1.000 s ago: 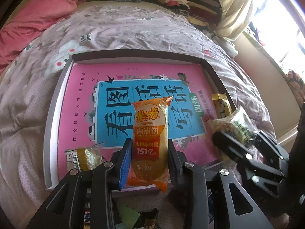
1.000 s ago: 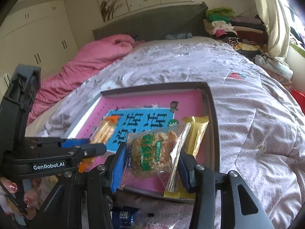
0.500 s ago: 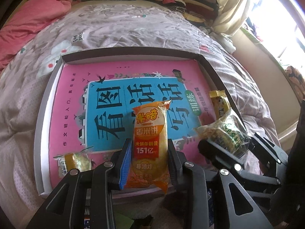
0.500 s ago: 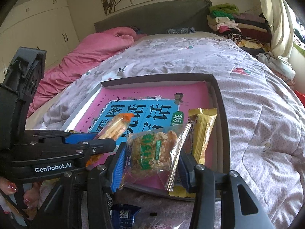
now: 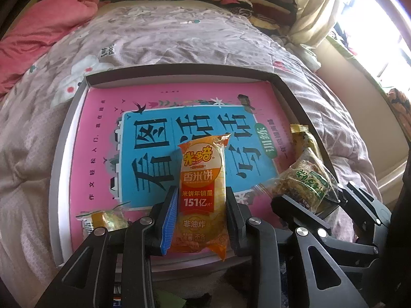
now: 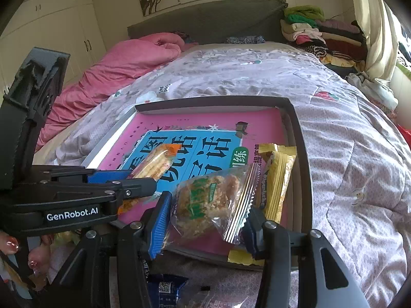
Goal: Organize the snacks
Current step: 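Open the left tool over the tray while the right tool releases the pastry bag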
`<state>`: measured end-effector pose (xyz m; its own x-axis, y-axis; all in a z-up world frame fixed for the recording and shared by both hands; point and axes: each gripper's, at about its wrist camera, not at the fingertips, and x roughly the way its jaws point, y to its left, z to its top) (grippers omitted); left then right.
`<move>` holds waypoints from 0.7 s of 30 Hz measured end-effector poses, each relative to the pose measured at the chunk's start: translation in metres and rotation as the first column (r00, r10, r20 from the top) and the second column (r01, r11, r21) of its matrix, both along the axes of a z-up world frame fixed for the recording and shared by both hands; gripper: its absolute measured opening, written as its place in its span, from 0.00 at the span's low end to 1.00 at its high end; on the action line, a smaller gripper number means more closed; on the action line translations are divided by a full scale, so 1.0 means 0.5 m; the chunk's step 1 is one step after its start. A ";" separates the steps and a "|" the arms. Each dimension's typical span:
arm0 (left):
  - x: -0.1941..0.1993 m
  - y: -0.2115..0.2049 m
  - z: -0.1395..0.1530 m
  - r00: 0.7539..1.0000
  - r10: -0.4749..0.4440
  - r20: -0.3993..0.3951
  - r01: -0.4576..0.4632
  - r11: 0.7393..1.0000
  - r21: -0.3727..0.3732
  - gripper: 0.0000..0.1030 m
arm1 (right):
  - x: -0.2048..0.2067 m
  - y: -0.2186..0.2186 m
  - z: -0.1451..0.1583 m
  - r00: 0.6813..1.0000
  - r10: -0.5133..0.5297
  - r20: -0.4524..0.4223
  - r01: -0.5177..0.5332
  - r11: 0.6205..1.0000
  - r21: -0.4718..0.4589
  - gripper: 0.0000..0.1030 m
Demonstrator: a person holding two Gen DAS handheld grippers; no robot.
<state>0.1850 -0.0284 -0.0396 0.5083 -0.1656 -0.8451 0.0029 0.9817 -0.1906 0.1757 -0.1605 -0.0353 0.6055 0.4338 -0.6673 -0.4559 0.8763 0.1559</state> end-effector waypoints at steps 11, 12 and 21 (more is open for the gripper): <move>-0.006 0.013 -0.002 1.000 0.004 -0.007 -0.004 1.000 0.003 0.34 | -0.006 -0.003 0.001 1.000 0.018 -0.013 -0.018 1.000 0.020 0.49; -0.006 0.013 -0.002 1.000 0.005 -0.007 -0.005 1.000 0.000 0.34 | -0.007 -0.004 0.002 1.000 0.017 -0.014 -0.017 1.000 0.023 0.49; -0.009 0.017 -0.006 1.000 0.008 -0.018 -0.009 1.000 -0.011 0.35 | -0.015 -0.012 0.010 1.000 0.017 -0.007 -0.017 0.999 0.047 0.49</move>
<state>0.1807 -0.0201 -0.0429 0.4945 -0.1709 -0.8522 -0.0089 0.9794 -0.2016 0.1681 -0.1665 -0.0301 0.5932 0.4749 -0.6501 -0.4695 0.8600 0.1999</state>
